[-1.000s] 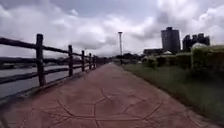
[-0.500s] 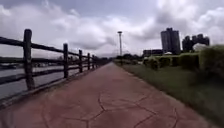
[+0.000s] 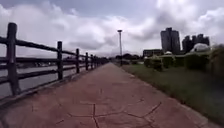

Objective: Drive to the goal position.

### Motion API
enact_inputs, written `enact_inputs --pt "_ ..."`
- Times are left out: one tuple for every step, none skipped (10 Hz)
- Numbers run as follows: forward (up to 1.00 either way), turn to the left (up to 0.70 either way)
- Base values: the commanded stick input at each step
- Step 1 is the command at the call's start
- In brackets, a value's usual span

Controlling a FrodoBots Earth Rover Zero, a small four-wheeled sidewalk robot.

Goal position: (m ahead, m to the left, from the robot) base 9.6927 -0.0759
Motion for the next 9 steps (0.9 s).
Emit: enact_inputs --pt "0.85 0.00" --pt "0.85 0.00" --pt "0.85 0.00" --pt "0.85 0.00" --pt "0.85 0.00" --pt "0.85 0.00" --pt "0.85 0.00" --pt "0.85 0.00" --pt "0.85 0.00"
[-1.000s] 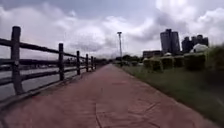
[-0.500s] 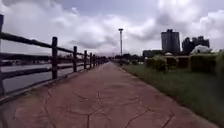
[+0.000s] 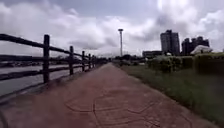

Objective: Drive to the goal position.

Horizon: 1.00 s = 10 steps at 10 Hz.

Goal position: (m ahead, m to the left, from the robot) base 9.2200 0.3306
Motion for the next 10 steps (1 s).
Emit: enact_inputs --pt "0.85 0.00" --pt "0.85 0.00" --pt "0.85 0.00" --pt "0.85 0.00" --pt "0.85 0.00" --pt "0.85 0.00" --pt "0.85 0.00" --pt "0.85 0.00" --pt "0.85 0.00" --pt "0.85 0.00"
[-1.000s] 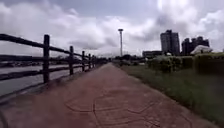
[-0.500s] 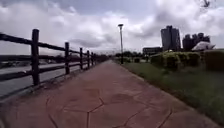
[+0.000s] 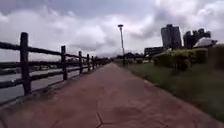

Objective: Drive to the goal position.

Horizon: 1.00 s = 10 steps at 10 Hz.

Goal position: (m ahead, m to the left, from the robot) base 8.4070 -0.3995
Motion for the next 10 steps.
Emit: enact_inputs --pt "0.85 0.00" --pt "0.85 0.00" --pt "0.85 0.00" --pt "0.85 0.00" --pt "0.85 0.00" --pt "0.85 0.00" --pt "0.85 0.00" --pt "0.85 0.00" --pt "0.85 0.00" --pt "0.85 0.00"
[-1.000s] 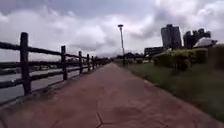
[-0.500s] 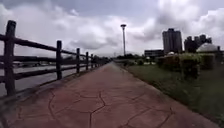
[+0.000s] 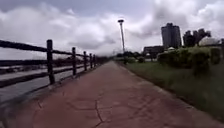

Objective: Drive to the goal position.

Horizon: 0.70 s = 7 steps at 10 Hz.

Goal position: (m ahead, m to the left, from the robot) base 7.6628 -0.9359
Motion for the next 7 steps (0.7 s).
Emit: enact_inputs --pt "0.85 0.00" --pt "0.85 0.00" --pt "0.85 0.00" --pt "0.85 0.00" --pt "0.85 0.00" --pt "0.85 0.00" --pt "0.85 0.00"
